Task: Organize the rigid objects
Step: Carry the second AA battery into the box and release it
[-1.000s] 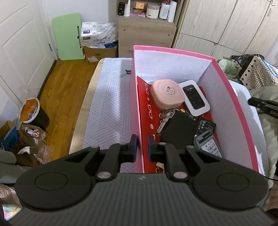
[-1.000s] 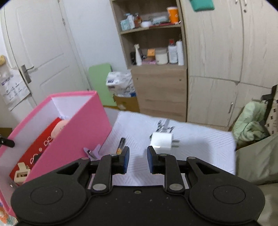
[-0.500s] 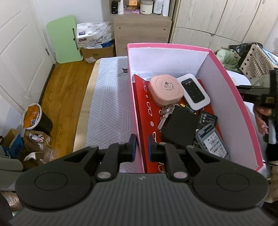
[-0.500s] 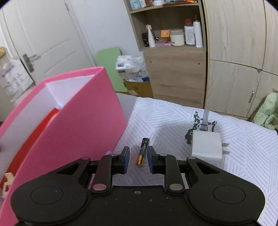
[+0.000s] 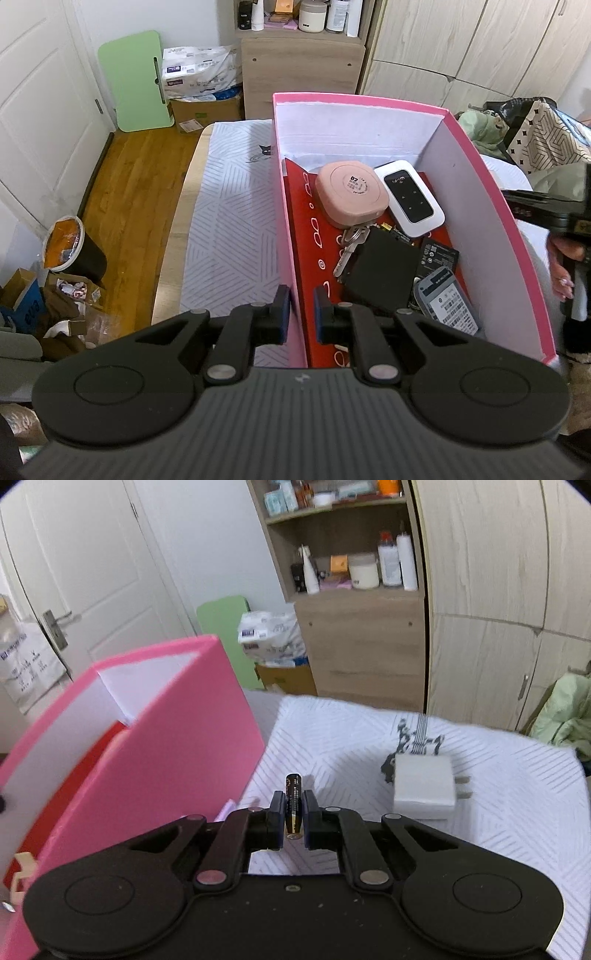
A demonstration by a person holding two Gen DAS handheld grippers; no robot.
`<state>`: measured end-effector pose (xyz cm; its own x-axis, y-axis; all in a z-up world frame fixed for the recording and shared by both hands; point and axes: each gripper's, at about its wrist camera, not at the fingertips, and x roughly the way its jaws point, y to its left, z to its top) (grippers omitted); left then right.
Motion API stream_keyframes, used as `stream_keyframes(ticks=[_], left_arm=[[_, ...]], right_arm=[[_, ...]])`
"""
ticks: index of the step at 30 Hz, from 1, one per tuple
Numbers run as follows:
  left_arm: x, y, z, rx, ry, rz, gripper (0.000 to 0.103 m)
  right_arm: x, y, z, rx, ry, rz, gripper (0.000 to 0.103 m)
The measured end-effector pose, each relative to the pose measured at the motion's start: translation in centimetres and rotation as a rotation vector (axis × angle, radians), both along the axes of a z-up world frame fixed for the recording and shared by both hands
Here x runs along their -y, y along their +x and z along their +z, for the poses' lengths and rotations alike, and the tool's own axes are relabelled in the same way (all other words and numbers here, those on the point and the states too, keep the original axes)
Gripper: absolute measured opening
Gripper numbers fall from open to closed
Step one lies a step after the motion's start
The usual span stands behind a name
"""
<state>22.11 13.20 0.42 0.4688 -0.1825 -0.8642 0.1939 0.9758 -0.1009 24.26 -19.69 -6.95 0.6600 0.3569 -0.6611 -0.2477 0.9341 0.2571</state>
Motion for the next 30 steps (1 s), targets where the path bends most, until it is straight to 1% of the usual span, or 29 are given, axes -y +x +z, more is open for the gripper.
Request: stream_keyframes(ticks=[5, 8, 11, 13, 15, 17, 18, 22, 23, 27, 30], left_arm=[[-0.1, -0.1, -0.1, 0.007, -0.005, -0.003, 0.011], [-0.2, -0.2, -0.1, 0.009, -0.011, -0.002, 0.011], [-0.2, -0.2, -0.1, 0.012, -0.012, -0.003, 0.011], [-0.2, -0.2, -0.1, 0.014, -0.013, -0.003, 0.011], [-0.3, -0.3, -0.1, 0.015, -0.016, -0.003, 0.011], [-0.4, -0.3, -0.1, 0.016, -0.022, -0.002, 0.011], [-0.4, -0.3, -0.1, 0.018, -0.023, -0.003, 0.011], [-0.4, -0.4, -0.1, 0.020, -0.023, -0.008, 0.011], [-0.4, -0.4, -0.1, 0.021, -0.023, -0.009, 0.011], [-0.5, -0.3, -0.1, 0.023, -0.031, -0.008, 0.011], [-0.7, -0.4, -0.1, 0.022, -0.039, -0.009, 0.011]], right_arm=[[0.3, -2.5, 3.1, 0.086, 0.013, -0.002, 0.012], [-0.1, -4.1, 5.6, 0.146, 0.038, 0.035, 0.012], [-1.2, -5.9, 8.1, 0.205, 0.064, 0.117, 0.012], [-2.4, -6.6, 9.3, 0.216, 0.098, 0.197, 0.012], [-3.8, -7.0, 10.0, 0.202, 0.135, 0.276, 0.012], [-5.5, -7.1, 10.1, 0.188, 0.132, 0.332, 0.012], [-6.5, -6.9, 10.0, 0.184, 0.109, 0.351, 0.012], [-9.8, -6.0, 9.2, 0.194, -0.063, 0.374, 0.012], [-10.4, -5.3, 8.8, 0.178, -0.083, 0.383, 0.012], [-11.9, -3.3, 7.7, 0.101, -0.110, 0.442, 0.012], [-12.7, -3.0, 7.2, 0.041, -0.092, 0.497, 0.012]])
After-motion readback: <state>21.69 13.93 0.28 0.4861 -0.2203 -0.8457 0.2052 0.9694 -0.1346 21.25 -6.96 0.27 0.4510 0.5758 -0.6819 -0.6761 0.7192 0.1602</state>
